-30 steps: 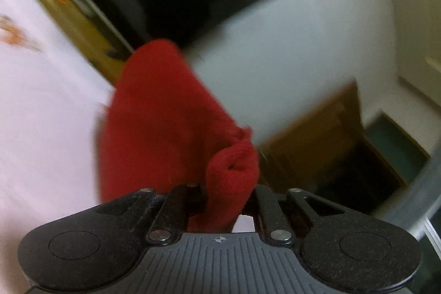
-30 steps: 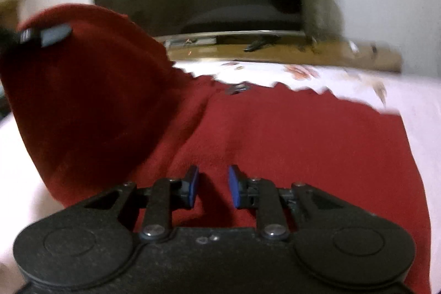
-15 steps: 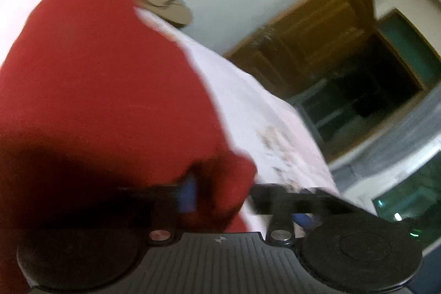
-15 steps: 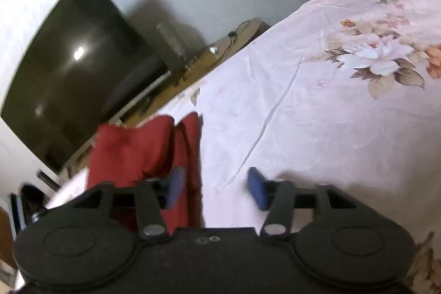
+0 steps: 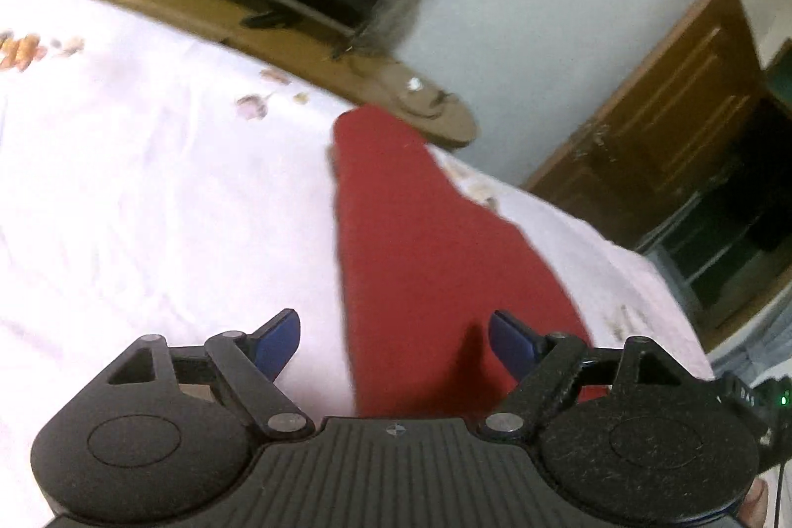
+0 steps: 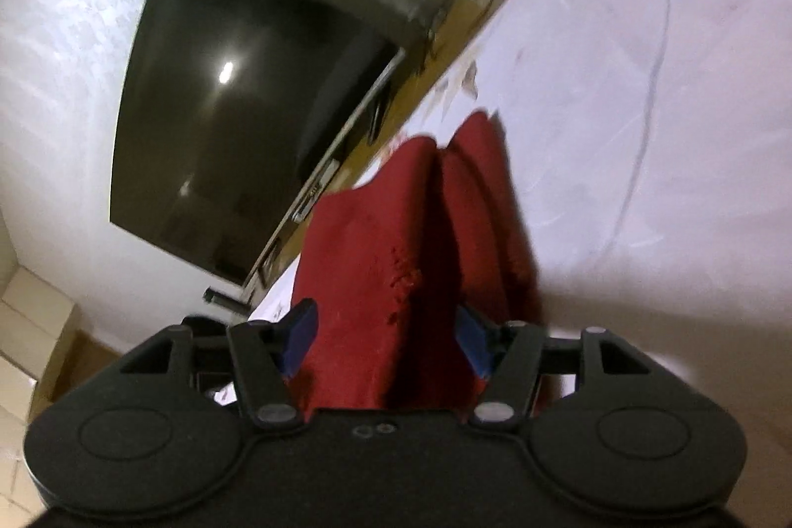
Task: Fold small clothes
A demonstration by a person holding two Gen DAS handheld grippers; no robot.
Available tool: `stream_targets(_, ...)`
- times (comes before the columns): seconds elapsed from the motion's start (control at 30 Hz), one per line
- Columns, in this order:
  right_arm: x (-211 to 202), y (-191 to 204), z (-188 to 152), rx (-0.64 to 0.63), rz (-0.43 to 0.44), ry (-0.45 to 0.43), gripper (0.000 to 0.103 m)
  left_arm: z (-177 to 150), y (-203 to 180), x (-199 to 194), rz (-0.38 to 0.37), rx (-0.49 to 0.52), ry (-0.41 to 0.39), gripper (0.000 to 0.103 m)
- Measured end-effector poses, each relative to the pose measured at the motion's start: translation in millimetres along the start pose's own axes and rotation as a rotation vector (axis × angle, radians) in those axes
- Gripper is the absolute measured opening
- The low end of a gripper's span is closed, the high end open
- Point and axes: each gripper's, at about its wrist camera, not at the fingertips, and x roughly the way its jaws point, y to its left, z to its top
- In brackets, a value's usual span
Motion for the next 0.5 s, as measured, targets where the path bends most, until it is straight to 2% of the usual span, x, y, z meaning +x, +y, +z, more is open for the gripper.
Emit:
stream_targets(0.13, 30, -1, 15, -0.004, -0.062, 0.068, 0.060, -4, 2, 25, 0.021, -0.008, 0.030, 0.083)
stream_targets(0.3, 59, 6, 24, -0.042, -0.032, 0.130, 0.059, -7, -1, 34, 0.019, -0.019, 0.022, 0.083)
stream_targets(0.37, 70, 9, 27, -0.055, -0.043, 0.130, 0.054, -5, 2, 34, 0.022, -0.018, 0.015, 0.083)
stream_targets(0.5, 75, 16, 29, -0.109, -0.064, 0.102, 0.053, 7, 8, 35, 0.048, -0.027, -0.005, 0.083)
